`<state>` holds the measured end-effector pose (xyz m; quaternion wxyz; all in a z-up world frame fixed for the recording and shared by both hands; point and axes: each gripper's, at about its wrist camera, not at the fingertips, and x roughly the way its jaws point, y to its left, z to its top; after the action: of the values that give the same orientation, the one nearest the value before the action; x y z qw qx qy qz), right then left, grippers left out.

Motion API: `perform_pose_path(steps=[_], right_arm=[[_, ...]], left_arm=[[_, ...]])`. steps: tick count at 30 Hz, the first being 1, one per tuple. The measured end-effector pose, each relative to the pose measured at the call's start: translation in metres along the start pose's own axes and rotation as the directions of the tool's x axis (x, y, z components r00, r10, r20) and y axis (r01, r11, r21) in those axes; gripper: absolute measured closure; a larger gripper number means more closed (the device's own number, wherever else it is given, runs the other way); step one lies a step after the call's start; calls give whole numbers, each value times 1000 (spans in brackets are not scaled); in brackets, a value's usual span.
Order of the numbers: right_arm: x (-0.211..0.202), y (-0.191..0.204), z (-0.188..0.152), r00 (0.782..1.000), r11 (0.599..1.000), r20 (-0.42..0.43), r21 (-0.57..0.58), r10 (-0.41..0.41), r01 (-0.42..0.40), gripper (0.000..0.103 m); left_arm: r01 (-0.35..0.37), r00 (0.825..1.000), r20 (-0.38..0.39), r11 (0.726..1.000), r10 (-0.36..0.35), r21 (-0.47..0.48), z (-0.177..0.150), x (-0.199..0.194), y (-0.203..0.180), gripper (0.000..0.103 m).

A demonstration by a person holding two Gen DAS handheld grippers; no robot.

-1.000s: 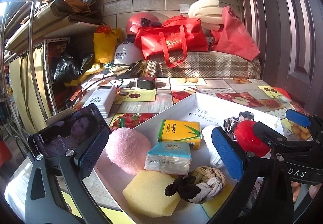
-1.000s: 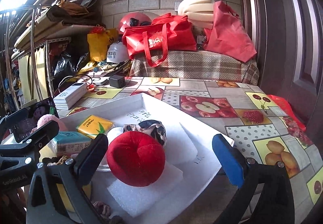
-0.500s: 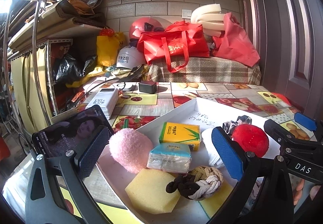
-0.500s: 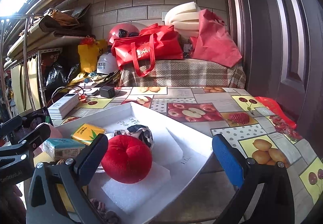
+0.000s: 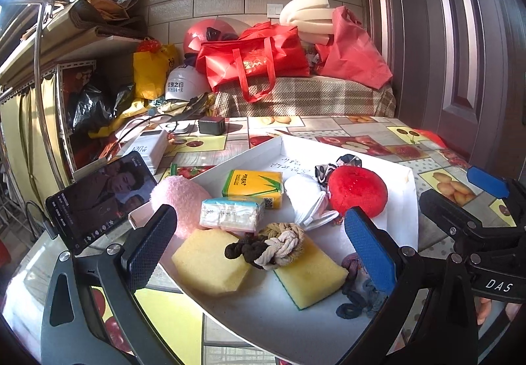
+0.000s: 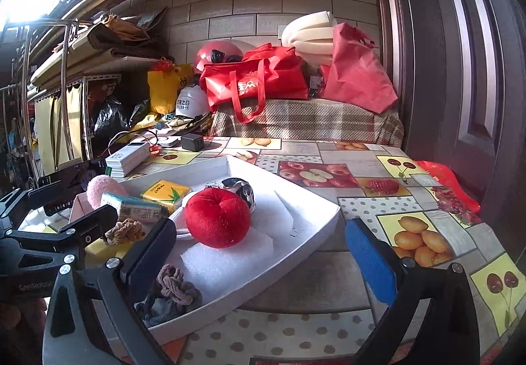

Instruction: Organize soft objects

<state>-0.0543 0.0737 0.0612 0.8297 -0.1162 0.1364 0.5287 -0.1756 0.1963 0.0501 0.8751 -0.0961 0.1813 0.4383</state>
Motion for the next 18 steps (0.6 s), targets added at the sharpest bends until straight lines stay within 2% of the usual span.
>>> perform_pose_path(steps=[8,14,16,18], right_arm=[[-32,-23,-15,999,999,-42,54,9,-7,0],[-57,-36,-23,997,997,-79,71,-14,20,0],[-62,-43,-25,996,996,-92,87,-18,26,0],[-79,-46,-25,999,995,-38,96,-37,40,0]], left_arm=[[69,997,-41,997,-68,30,-13,-23,-24,0],[104,994,-22,994,-104,29,-20,-48,-33,0],[95,995,-23,995,-95,10,-20,-50,-29,0],[62,998,-30,998,-63,-26,-20,-48,-21,0]])
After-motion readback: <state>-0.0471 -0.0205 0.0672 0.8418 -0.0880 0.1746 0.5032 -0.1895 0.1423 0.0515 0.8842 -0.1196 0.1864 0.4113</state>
